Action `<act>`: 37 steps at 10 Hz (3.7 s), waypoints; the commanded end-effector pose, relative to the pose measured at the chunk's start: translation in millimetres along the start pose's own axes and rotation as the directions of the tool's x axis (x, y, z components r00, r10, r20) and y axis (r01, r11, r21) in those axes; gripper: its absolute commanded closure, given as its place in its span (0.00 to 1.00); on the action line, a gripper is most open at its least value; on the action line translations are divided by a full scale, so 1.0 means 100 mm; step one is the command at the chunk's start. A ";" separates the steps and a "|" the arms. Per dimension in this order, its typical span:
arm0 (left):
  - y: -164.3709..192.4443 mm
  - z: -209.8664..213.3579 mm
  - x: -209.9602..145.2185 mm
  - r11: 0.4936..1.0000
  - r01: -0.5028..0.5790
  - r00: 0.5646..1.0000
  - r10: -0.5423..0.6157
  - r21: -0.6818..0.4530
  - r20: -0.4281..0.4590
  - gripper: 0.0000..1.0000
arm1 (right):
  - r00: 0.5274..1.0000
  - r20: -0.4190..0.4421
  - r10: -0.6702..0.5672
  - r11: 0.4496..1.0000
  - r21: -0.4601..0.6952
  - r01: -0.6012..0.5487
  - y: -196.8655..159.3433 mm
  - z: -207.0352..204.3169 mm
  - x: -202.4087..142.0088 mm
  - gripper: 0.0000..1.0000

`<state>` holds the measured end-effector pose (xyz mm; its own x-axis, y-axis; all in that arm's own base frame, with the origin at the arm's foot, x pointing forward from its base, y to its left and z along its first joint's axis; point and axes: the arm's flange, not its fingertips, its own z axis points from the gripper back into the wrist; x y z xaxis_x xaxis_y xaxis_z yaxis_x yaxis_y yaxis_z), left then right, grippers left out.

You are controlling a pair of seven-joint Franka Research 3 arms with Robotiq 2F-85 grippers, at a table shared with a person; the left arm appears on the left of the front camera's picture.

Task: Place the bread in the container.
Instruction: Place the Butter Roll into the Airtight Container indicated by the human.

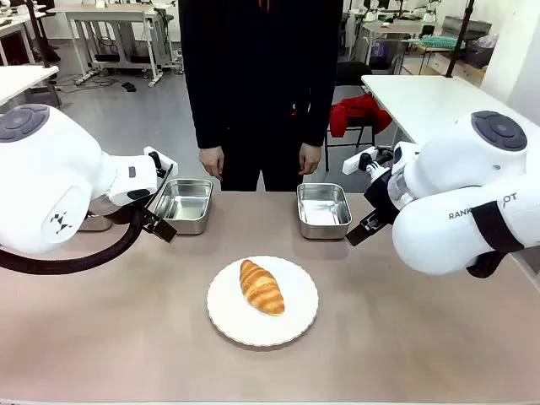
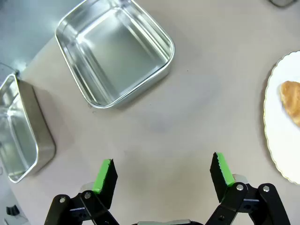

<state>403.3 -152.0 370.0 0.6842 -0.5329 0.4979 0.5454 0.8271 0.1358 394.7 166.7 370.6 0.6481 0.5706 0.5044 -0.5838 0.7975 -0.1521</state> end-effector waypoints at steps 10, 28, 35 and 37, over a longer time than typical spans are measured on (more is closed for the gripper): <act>-0.01 0.00 0.00 1.000 0.002 1.000 -0.002 0.000 0.000 0.00 | 1.000 0.000 0.001 1.000 0.000 -0.001 0.00 0.00 0.00 0.00; 2.86 1.52 0.13 0.864 0.282 0.940 -0.162 -0.417 0.300 0.00 | 0.928 0.370 -0.036 0.956 0.284 -0.076 -2.93 1.79 -0.47 0.00; 3.50 1.81 -0.60 0.905 0.315 0.879 -0.165 -0.286 0.447 0.00 | 0.901 0.430 -0.049 0.948 0.304 -0.094 -3.19 1.67 -1.06 0.00; 3.51 1.83 -0.67 0.909 0.316 0.872 -0.165 -0.272 0.462 0.00 | 0.901 0.432 -0.039 0.951 0.292 -0.099 -3.18 1.67 -1.07 0.00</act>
<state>461.6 205.6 545.0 0.3236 -0.5297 0.7841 0.8345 0.5503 0.0273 428.6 -179.3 507.4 0.4348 0.3960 0.8088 -0.7499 0.6565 0.0816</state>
